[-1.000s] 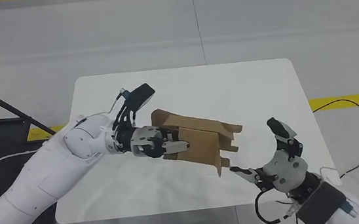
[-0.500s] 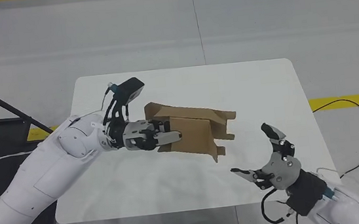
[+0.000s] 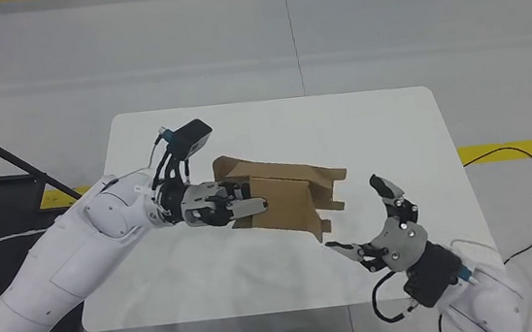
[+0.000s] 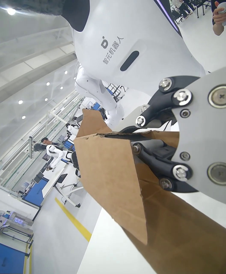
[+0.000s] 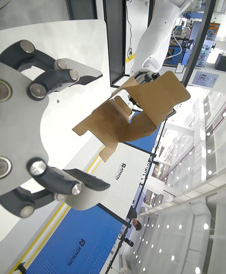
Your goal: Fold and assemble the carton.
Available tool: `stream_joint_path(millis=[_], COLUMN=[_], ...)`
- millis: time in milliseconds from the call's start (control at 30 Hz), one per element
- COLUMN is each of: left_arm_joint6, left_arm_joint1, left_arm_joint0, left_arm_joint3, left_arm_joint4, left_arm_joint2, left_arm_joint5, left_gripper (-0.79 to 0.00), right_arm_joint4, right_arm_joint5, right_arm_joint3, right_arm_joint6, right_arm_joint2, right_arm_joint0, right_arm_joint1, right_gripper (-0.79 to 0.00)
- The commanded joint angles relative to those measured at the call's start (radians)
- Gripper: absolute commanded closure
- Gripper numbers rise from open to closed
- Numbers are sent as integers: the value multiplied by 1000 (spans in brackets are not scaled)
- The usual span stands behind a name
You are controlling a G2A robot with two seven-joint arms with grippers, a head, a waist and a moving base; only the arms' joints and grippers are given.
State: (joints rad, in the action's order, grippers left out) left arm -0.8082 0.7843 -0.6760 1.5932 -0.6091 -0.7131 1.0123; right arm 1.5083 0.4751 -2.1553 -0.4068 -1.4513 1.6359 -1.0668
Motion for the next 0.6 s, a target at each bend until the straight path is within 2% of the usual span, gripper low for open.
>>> stream_joint_path(millis=[0, 567], left_arm_joint6=[0, 0], left_arm_joint1=[0, -1], left_arm_joint0=[3, 10], left_arm_joint3=[-2, 1], left_arm_joint4=[0, 4], left_arm_joint2=[4, 15], left_arm_joint5=[0, 0], left_gripper=[0, 0], right_arm_joint4=[-23, -48], right_arm_joint5=[-13, -29], right_arm_joint3=[12, 30], right_arm_joint6=[6, 14], right_arm_joint2=[5, 11], right_arm_joint0=[-17, -37], right_arm_joint1=[-2, -6], right_gripper=[-785, -785])
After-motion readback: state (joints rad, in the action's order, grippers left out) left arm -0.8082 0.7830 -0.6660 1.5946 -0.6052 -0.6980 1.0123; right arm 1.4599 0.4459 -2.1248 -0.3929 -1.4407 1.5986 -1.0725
